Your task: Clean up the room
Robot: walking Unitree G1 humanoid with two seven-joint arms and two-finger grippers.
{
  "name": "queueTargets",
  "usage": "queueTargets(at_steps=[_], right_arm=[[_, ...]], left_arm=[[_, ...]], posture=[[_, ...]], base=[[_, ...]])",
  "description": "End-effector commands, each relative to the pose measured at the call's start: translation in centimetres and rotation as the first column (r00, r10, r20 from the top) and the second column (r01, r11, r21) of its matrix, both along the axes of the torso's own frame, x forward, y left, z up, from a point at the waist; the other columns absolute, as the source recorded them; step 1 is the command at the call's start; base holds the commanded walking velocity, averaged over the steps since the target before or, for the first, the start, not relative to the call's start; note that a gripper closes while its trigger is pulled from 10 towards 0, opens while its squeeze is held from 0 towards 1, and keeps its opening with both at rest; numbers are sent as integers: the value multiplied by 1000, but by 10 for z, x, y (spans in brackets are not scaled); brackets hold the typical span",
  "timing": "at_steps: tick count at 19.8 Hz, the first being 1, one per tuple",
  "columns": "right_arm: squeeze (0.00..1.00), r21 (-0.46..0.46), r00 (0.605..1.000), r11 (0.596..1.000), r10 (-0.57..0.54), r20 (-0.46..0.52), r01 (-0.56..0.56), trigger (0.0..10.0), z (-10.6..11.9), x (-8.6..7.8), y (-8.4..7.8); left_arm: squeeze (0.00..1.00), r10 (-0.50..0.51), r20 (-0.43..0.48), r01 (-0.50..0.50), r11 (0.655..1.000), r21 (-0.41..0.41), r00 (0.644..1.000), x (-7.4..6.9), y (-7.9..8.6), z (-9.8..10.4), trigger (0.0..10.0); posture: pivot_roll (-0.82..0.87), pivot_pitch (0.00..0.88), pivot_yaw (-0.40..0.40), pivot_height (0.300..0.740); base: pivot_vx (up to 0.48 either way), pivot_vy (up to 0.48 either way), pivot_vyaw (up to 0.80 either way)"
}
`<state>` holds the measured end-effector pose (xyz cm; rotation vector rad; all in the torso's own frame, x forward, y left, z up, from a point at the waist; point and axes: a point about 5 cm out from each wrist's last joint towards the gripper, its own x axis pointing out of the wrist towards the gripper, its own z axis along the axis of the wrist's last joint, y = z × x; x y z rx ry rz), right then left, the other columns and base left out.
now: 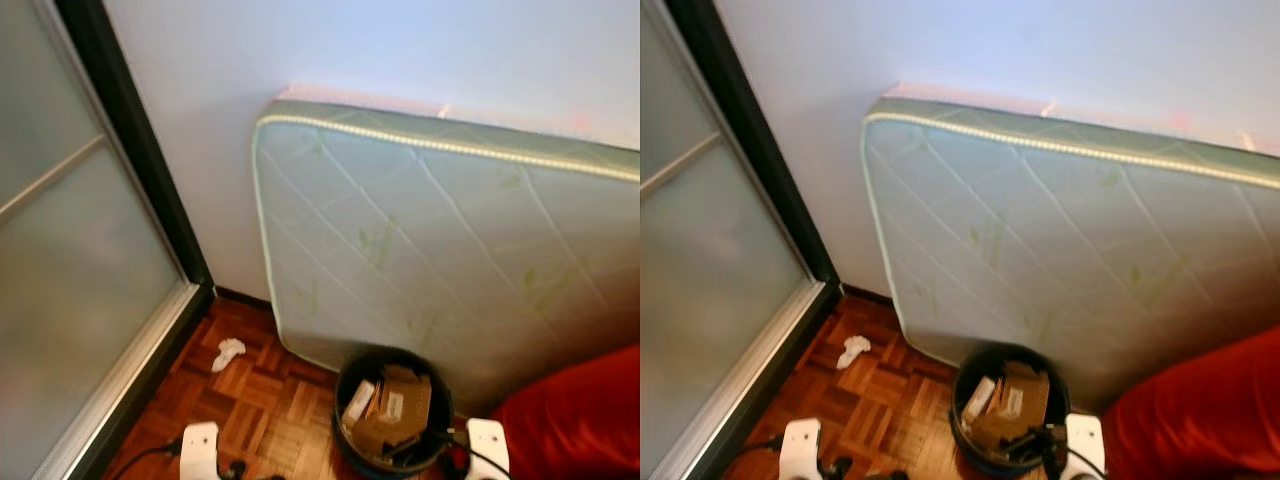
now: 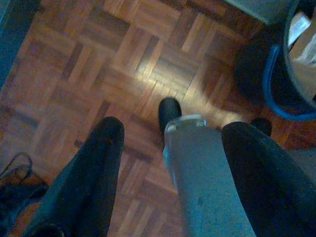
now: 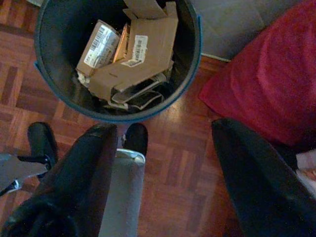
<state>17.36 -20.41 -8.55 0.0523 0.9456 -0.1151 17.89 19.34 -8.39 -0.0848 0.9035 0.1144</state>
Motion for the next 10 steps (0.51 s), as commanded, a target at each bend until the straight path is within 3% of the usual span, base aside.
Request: queueTargets(at_steps=[1, 7, 10], right_arm=[[0, 3, 1000, 1000, -1, -26, 1, 10000, -3, -7, -1], [0, 0, 1000, 1000, 3, -25, -3, 10000, -3, -6, -2], [0, 1, 1000, 1000, 6, -26, -6, 10000, -3, -6, -2]], left_arm=[[0, 4, -23, -4, 1000, 2, 1000, -4, 3, -2, 10000], [0, 12, -25, -12, 1000, 10, 1000, -4, 17, 0, 10000], [0, 5, -12, -5, 1000, 10, 1000, 10, 11, 5, 10000]], posture=[[-5, 108, -3, 740], [-17, 117, 1, 740], [-17, 117, 1, 740]], base=[[-292, 0, 0], [-291, 0, 0], [-290, 0, 0]])
